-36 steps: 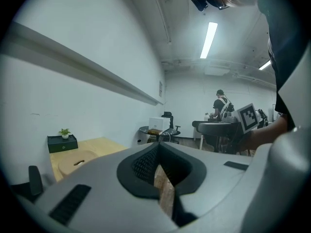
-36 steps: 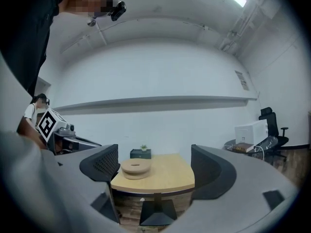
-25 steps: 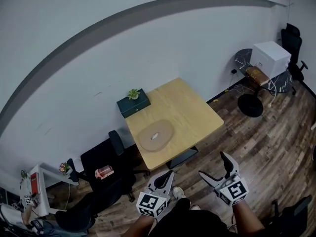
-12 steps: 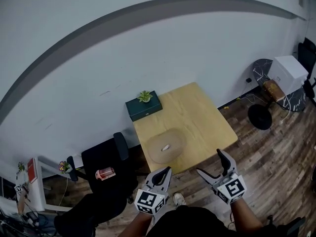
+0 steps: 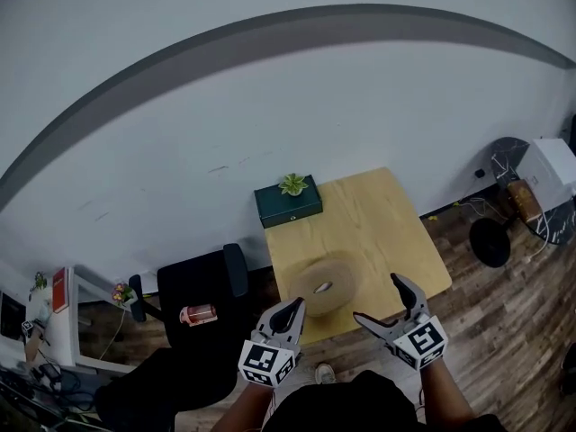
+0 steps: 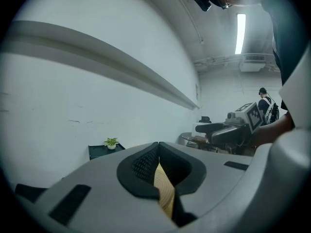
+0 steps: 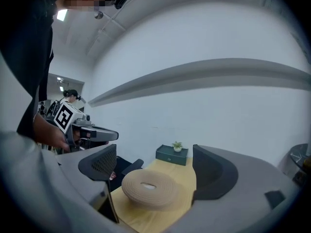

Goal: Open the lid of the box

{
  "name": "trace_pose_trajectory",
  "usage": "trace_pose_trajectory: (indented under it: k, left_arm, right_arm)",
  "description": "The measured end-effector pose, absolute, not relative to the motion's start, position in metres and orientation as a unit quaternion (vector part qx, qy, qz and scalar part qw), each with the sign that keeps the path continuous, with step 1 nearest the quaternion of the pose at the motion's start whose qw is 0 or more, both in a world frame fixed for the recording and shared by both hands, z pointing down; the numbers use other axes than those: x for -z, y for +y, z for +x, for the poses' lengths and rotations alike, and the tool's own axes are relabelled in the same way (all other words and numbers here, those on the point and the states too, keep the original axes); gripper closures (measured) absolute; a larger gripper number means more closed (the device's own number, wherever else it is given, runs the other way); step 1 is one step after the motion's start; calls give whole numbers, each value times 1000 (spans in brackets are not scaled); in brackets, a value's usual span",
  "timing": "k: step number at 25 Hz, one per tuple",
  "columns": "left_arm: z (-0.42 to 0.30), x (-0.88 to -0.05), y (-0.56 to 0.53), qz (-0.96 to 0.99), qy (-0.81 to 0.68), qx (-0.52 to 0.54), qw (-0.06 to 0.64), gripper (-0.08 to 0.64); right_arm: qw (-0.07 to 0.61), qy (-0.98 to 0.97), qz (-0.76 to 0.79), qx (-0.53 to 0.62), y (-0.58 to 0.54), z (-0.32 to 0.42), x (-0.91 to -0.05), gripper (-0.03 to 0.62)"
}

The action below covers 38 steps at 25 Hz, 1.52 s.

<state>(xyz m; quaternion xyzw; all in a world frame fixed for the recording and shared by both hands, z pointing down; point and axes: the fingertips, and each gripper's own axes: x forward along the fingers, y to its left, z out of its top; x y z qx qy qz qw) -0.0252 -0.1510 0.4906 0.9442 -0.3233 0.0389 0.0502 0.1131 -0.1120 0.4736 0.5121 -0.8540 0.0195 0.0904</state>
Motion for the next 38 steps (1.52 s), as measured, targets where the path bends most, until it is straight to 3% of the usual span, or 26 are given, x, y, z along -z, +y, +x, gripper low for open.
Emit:
trace_pose_trajectory:
  k: [20,38]
  left_arm:
    - [-24,-512,-199,897,-433,-59,70,541]
    - [-78,-530,-196,842,-526,-52,109,541]
  right_arm:
    - [200,-933,299,-38,-208,82,-534,32]
    - [449,-893,-31,-9,-163,19,-664,43]
